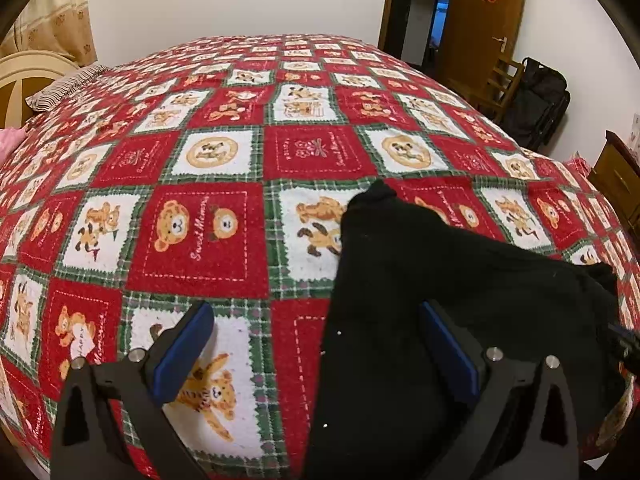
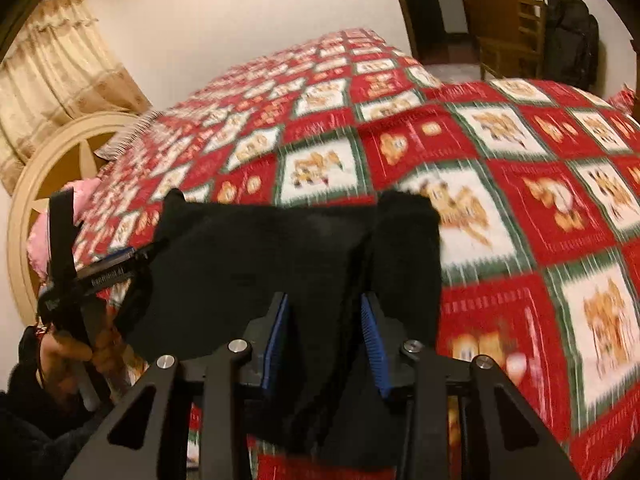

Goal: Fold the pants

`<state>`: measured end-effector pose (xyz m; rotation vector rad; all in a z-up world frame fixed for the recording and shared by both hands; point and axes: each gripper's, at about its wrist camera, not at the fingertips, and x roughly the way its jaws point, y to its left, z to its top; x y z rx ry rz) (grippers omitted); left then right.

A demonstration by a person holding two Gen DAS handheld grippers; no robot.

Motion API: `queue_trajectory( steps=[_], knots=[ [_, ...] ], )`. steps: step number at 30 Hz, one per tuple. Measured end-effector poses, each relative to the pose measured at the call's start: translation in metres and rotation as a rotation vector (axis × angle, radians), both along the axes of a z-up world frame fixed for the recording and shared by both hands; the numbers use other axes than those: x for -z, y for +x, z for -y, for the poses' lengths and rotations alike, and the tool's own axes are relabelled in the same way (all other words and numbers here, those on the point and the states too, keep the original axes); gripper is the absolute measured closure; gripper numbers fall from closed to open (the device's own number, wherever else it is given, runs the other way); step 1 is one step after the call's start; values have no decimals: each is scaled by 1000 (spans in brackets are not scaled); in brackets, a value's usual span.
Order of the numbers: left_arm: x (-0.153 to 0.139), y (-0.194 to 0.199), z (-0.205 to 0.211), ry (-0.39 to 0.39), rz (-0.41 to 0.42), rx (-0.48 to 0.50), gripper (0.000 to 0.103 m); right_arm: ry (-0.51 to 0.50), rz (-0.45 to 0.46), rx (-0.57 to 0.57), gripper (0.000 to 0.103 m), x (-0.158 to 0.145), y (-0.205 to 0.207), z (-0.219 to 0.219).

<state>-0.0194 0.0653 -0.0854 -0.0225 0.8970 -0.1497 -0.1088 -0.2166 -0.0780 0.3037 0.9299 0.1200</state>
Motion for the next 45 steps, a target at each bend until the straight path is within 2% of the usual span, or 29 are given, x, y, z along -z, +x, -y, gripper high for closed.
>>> queue_trajectory(
  steps=[4,7,8,9,10,14,17,21,24,26,30,33,36,39,41,42,44,45],
  knots=[
    [1,1,0,-10,-5,-7,0,49,15,16,58,8,8,0],
    [0,0,0,-6,0,-7,0,22,48,-9,61,7,16,-7],
    [0,0,0,-1,1,-7,0,14,57,-10,66,6,16,-8],
    [0,0,0,2,0,-7,0,26,70,-15,82,4,15,-8],
    [-1,0,0,5,0,-8,0,28,91,-19,85,-1,11,-8],
    [-5,-2,2,17,8,0,0,-94,201,-49,86,-28,-4,-22],
    [-10,-4,8,54,25,6,0,-154,238,-67,86,-40,-7,-26],
    [-12,-8,20,112,53,33,0,-183,188,-36,86,-32,-3,-11],
    [-10,-8,23,102,40,52,0,-176,109,0,86,-11,7,3],
    [-9,-7,24,83,27,71,0,-145,109,-7,86,0,9,8],
    [-13,-4,10,40,1,53,0,-164,110,-12,86,-1,9,6],
    [-25,-2,-1,67,43,-10,0,-144,110,-6,86,-1,9,8],
    [-28,10,4,74,52,-9,0,-145,115,-5,85,-2,7,5],
    [-23,27,19,171,107,-20,0,-149,120,-9,85,-1,6,5],
    [-7,44,26,256,95,-39,0,-165,127,-17,85,0,7,4],
    [1,49,23,258,84,-58,0,-175,134,-23,85,1,6,3],
    [7,54,10,172,54,-90,0,-172,144,-25,85,2,8,3],
    [7,55,7,156,42,-92,0,-169,145,-27,85,2,9,4]
  ],
)
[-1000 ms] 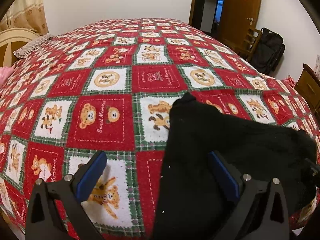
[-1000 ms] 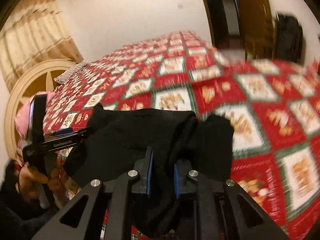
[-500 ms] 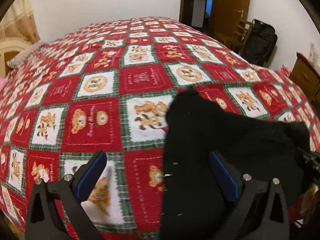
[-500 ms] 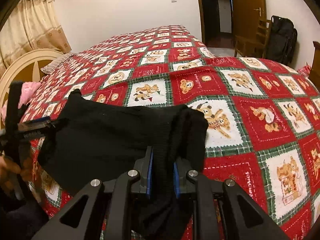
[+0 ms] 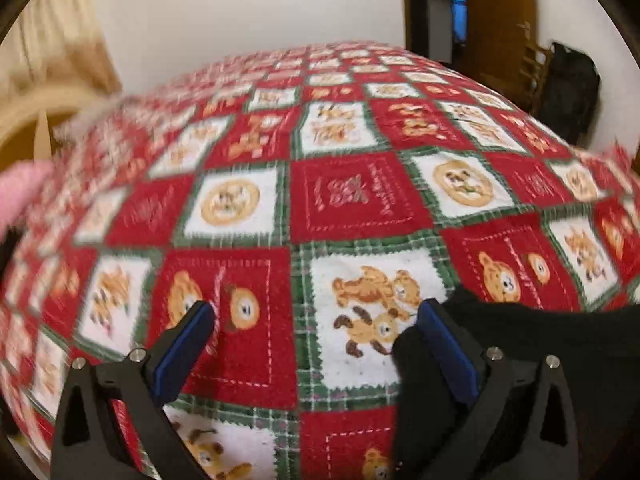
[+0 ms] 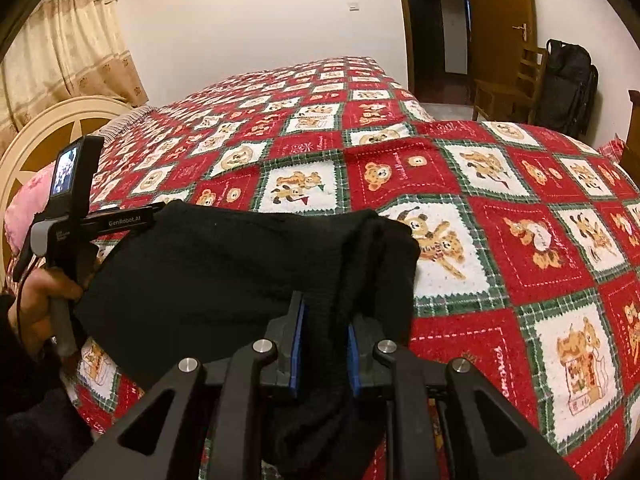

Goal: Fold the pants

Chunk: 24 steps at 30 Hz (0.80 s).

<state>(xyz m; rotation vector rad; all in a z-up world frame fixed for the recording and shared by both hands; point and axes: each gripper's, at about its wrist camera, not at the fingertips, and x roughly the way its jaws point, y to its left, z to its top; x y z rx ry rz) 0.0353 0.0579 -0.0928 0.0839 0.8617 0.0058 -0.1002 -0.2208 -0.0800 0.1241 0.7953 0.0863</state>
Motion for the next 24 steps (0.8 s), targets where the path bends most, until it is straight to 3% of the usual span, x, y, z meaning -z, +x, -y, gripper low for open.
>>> queue_trajectory(
  steps=[5,6,9,11,16,20,24],
  knots=[
    [-5,2,-6,-46,-34,11,0,71,32,7,82,-17,-15,14],
    [-8,0,-8,-56,-40,12,0,59,50,22,77,-22,-22,16],
    [-25,-10,-12,-45,-1,26,0,-77,106,61,77,-42,-45,9],
    [-33,-15,-11,-9,20,47,0,-79,117,17,77,-46,-56,-3],
    [-39,-31,6,21,28,119,0,-99,50,-134,77,-25,-54,-41],
    [-28,-46,28,66,16,179,0,-69,-3,-69,79,-8,-48,-27],
    [-23,-52,39,108,36,192,0,-39,-13,-60,79,-11,-46,-24]
  ],
)
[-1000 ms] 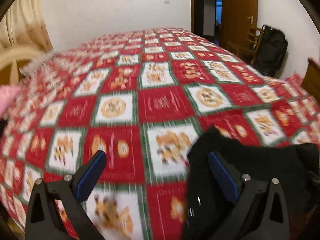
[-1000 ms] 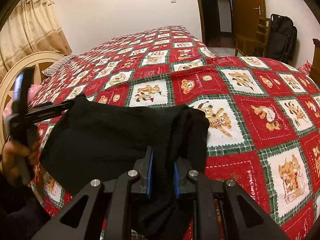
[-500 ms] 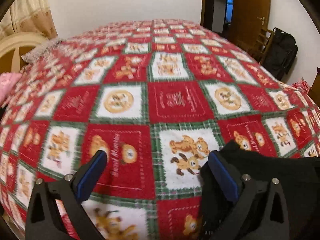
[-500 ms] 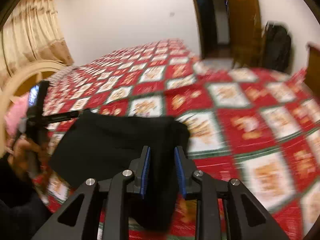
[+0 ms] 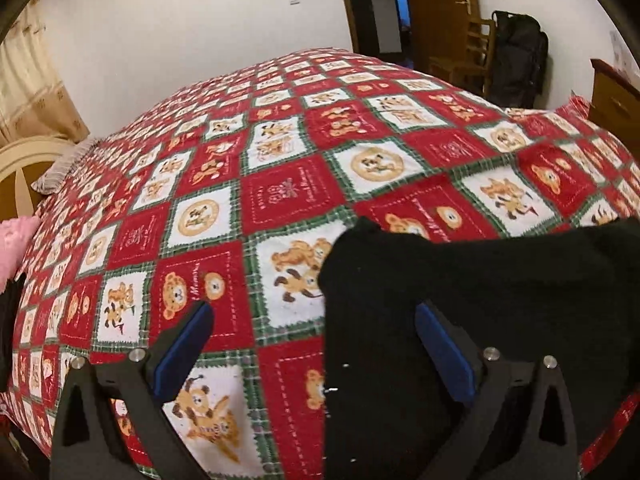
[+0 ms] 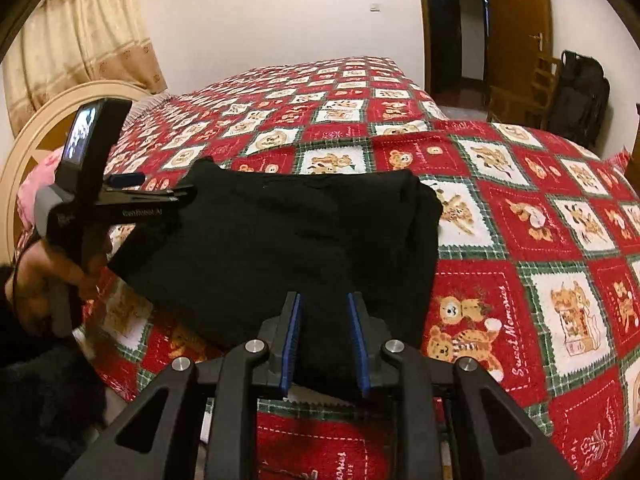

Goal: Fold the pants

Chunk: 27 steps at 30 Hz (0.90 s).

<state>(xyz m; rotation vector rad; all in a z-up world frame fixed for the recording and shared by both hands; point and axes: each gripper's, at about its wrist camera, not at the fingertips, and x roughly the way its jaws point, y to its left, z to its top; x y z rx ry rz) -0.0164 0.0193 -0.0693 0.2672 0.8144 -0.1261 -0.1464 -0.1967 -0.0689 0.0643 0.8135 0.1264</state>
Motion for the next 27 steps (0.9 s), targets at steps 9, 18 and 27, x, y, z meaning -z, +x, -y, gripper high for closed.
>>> queue_trajectory(
  steps=[9,18,27],
  knots=[
    [-6,0,0,14,-15,-8,0,74,141,110,41,-36,-8,12],
    [-27,-16,2,-38,8,38,0,144,75,246,36,-21,-2,46],
    [8,-3,1,-133,-145,11,0,159,40,343,36,-2,3,56]
  ],
)
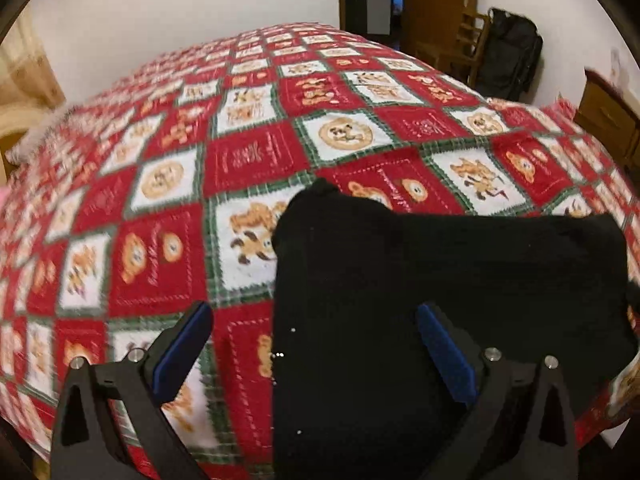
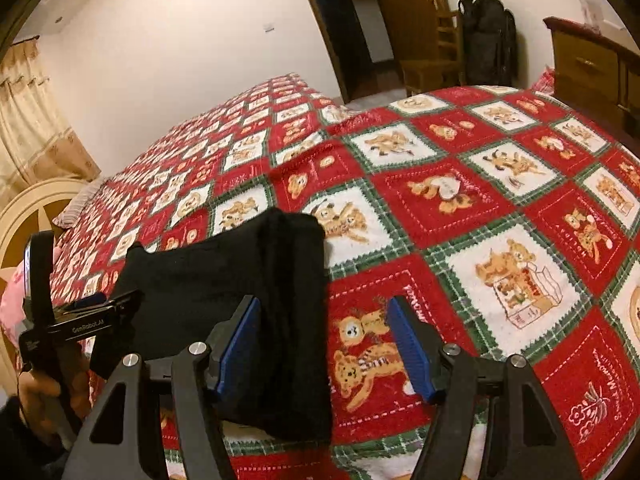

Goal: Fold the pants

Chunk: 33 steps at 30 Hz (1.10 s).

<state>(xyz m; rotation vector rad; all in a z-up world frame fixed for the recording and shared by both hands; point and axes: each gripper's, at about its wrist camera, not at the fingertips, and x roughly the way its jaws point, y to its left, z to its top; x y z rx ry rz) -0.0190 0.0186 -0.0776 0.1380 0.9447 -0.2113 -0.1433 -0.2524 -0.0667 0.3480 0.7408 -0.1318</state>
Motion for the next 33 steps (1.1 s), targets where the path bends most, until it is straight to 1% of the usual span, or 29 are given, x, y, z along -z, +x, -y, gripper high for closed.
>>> queue_trajectory(
  steps=[5,8,10,13,14,15,17,18,19,20,21,22,23,25,26,28,29,30,31,32,33],
  knots=[
    [6,3,-11,-113,-71,-40,0,-16,0,-54,36,3,6,-15],
    [8,1,-10,-120,-68,-35,0,-60,-8,-63,32,4,8,-24],
    [11,3,-11,-127,-72,-28,0,-94,-13,-66,32,4,10,-29],
    [11,6,-18,-169,-99,-9,0,-168,-12,-103,32,6,12,-41],
    [11,7,-21,-184,-106,3,0,-184,-12,-145,32,8,14,-48],
    [12,6,-25,-207,-110,15,0,-212,-15,-157,33,9,15,-54],
    [12,4,-27,-224,-106,26,0,-254,-32,-183,37,12,18,-63],
    [12,3,-27,-223,-103,28,0,-246,-44,-190,47,14,20,-64],
    [12,2,-26,-221,-102,29,0,-232,-48,-187,55,15,20,-62],
    [12,2,-26,-224,-103,29,0,-197,-39,-184,57,15,20,-56],
    [12,2,-26,-231,-105,27,0,-158,-31,-180,64,15,18,-50],
    [12,2,-26,-238,-107,29,0,-112,-25,-172,67,14,17,-44],
    [12,2,-27,-245,-110,33,0,-82,-21,-165,68,15,17,-39],
    [12,1,-28,-262,-116,44,1,-56,-15,-163,70,15,16,-37],
    [11,0,-27,-265,-118,57,3,-54,-12,-163,71,15,16,-38],
    [9,-5,-26,-270,-113,76,12,-59,-11,-166,73,14,16,-40],
    [8,-7,-24,-282,-114,93,25,-62,-10,-166,73,13,17,-40],
    [7,-8,-22,-295,-117,113,43,-64,-7,-166,75,12,16,-41],
    [6,-9,-19,-309,-125,131,46,-65,-3,-169,76,9,15,-42],
    [5,-8,-18,-299,-123,126,50,-65,0,-173,76,8,16,-43],
    [4,-7,-17,-298,-124,127,56,-64,4,-179,76,5,16,-44]
  ],
)
